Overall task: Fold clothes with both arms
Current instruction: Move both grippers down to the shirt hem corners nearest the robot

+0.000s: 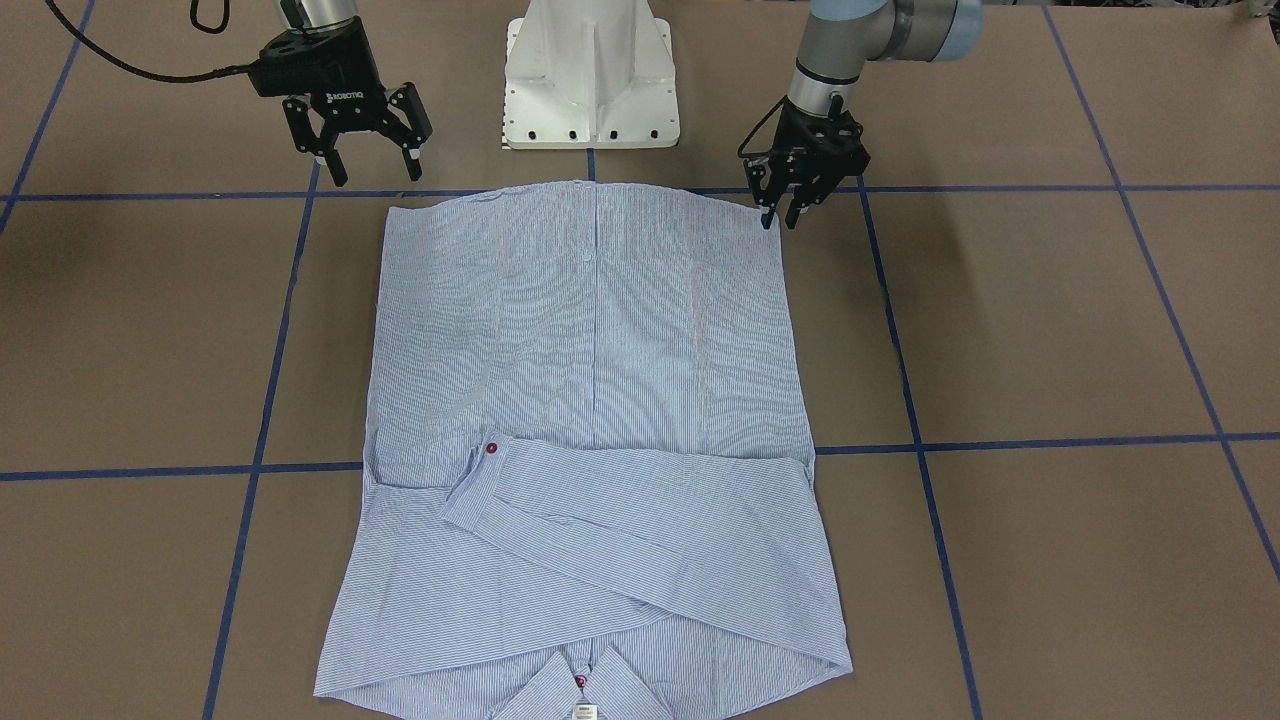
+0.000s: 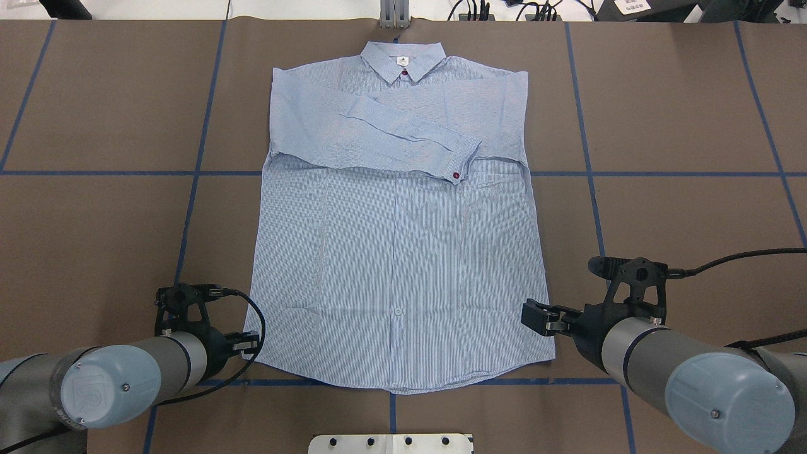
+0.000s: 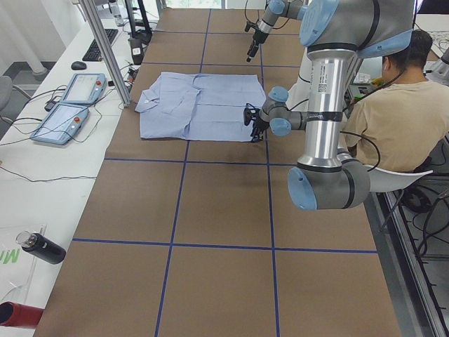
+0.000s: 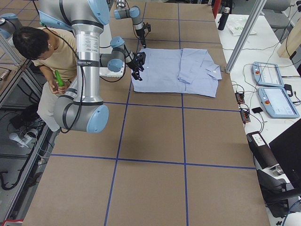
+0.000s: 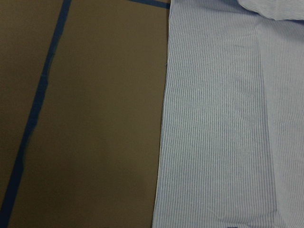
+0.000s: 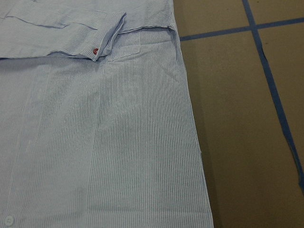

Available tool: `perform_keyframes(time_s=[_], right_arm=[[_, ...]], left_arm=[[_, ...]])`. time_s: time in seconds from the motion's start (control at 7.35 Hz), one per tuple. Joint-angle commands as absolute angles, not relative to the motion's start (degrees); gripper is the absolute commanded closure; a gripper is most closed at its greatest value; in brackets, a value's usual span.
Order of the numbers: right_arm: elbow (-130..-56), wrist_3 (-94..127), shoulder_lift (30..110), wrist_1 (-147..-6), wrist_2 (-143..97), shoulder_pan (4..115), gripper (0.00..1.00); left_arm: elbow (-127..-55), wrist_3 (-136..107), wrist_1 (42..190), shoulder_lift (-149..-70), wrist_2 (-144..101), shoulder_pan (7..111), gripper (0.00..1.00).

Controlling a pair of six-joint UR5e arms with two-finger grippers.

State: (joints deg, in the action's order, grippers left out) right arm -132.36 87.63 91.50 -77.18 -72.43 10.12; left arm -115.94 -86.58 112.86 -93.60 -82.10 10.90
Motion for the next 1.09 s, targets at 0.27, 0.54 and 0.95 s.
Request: perform_keyframes(time_s=[0.27,0.54,0.95], right_arm=[[-132.36,87.63,91.49,-77.17,-72.42,9.84,0.01],[-132.28,87.63,91.49,-77.17,-72.33,9.76,0.01],[-132.36,87.63,91.49,-77.17,-72.42,9.76,0.01]], left_arm=[[-115.93,-86.66,112.85,-93.52,-82.09,9.76,0.59],[-115.84,-86.66,112.85,-93.69,-82.18,8.97,0.64],[-115.75,-86.75,112.85,-93.87,-82.18,8.79,0.89]])
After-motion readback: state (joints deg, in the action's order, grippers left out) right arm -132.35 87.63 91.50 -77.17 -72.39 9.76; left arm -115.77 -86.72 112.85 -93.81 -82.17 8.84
